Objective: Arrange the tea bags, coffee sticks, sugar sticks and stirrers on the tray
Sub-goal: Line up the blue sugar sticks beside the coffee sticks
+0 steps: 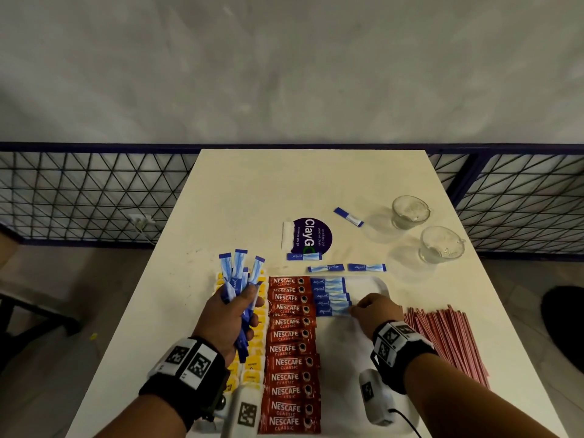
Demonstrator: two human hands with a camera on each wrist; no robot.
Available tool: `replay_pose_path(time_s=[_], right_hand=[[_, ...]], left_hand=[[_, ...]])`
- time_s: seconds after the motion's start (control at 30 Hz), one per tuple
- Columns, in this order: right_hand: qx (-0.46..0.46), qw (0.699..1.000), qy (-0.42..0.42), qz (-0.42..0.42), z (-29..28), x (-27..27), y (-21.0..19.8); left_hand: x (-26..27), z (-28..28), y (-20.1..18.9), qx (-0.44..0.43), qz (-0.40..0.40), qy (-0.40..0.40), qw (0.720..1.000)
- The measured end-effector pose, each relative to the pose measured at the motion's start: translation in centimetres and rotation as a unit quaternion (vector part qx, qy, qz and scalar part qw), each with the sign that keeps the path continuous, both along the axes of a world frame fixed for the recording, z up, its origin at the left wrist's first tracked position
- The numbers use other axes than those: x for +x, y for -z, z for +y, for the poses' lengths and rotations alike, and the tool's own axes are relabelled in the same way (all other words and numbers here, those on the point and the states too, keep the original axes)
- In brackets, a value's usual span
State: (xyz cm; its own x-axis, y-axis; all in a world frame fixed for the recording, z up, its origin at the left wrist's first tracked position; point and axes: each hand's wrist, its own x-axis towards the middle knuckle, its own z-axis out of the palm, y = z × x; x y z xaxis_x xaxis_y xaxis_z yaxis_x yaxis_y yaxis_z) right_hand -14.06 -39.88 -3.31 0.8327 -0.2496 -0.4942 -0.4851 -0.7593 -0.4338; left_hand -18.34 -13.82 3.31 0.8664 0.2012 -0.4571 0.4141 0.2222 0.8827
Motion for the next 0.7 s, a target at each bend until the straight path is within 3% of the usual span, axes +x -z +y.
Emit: replay_pose_path(time_s=[0.07, 0.17, 0.3, 0.4, 0.7], right_hand=[[-0.013, 0.997, -0.035, -0.069, 0.2, -0.1, 0.1], [-0.040, 0.966, -0.201, -0.161, 1.0, 0.3, 0.1], [-0.148, 0.905, -0.374, -0.142, 2.8, 1.4, -0.4], [-0.195, 0.882, -0.410, -0.130, 3.5, 1.7, -0.4], [-0.189, 0.880, -0.421, -0.110, 3.0, 2.0, -0.3]], left_hand=[[-0.1, 0.1, 0.1, -0.002, 0.001, 0.000, 1.000], [-0.2, 0.3, 0.2, -0.006, 0.001, -0.006, 1.000], [-0.4, 0.4, 0.3, -0.009, 0.008, -0.015, 1.000], [-0.5, 0.6, 0.3, -0.010, 0.013, -0.025, 1.000], [-0.6, 0.3, 0.1, -0.011, 0.009, -0.036, 0.999]])
